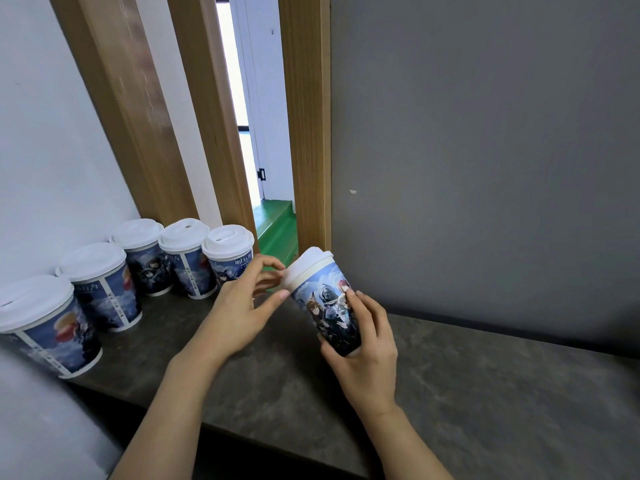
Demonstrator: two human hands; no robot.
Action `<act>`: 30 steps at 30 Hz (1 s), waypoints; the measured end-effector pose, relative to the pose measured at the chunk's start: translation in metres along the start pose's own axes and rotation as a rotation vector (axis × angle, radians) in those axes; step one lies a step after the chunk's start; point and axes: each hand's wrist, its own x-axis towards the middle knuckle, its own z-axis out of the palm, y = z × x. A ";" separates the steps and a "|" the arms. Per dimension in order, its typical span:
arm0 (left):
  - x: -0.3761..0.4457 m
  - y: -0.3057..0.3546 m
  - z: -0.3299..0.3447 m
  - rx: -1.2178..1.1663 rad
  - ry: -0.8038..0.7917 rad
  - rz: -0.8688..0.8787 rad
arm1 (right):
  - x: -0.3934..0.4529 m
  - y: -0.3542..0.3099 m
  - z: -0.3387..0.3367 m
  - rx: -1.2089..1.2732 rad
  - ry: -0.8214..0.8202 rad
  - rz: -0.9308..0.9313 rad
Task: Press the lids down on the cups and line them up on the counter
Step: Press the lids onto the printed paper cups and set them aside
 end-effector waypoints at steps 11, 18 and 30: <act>0.000 0.006 -0.001 0.103 0.068 0.093 | 0.008 0.003 -0.002 0.430 -0.129 0.352; 0.000 0.034 0.002 -0.103 0.075 0.180 | 0.026 -0.001 -0.017 1.559 -0.775 1.140; 0.008 0.030 0.019 0.418 0.300 0.191 | 0.018 -0.001 -0.002 1.086 -0.374 0.969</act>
